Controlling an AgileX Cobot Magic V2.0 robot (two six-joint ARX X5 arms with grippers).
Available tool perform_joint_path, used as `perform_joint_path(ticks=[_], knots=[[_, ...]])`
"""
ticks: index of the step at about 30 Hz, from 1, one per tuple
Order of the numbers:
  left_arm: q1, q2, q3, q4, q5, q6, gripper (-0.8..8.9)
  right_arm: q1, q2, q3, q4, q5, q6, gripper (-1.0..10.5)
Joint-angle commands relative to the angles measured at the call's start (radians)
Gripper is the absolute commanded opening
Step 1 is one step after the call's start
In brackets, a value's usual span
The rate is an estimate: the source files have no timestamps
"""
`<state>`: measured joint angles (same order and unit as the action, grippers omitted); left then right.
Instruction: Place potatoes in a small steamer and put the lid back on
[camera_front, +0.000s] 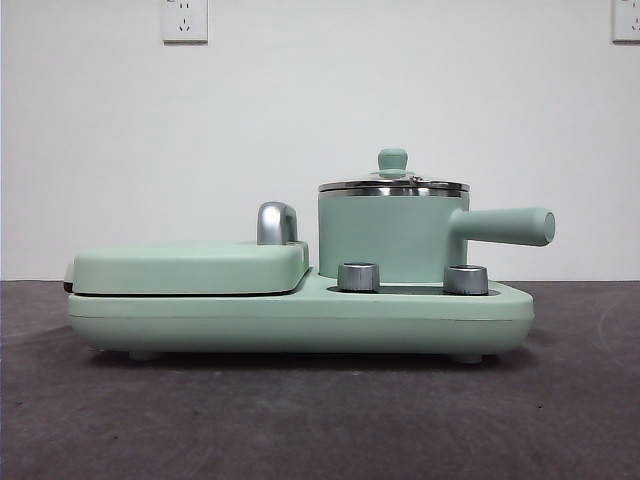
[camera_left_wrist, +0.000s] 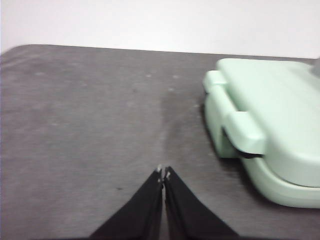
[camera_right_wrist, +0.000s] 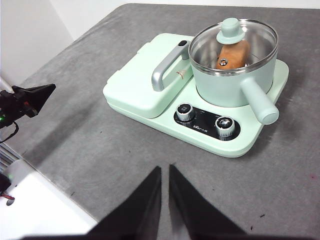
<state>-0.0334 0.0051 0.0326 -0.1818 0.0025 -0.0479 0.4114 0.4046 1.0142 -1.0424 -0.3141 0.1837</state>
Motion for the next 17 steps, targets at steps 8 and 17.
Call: perform_joint_path(ticks=[8, 17], knots=[[0.014, -0.002, -0.020, -0.008, -0.013, 0.044, 0.08, 0.004, 0.005, 0.007, 0.010, 0.000, -0.008, 0.2], [0.014, -0.002, -0.020, -0.007, -0.013, 0.044, 0.08, 0.004, 0.005, 0.007, 0.010, 0.000, -0.008, 0.2]])
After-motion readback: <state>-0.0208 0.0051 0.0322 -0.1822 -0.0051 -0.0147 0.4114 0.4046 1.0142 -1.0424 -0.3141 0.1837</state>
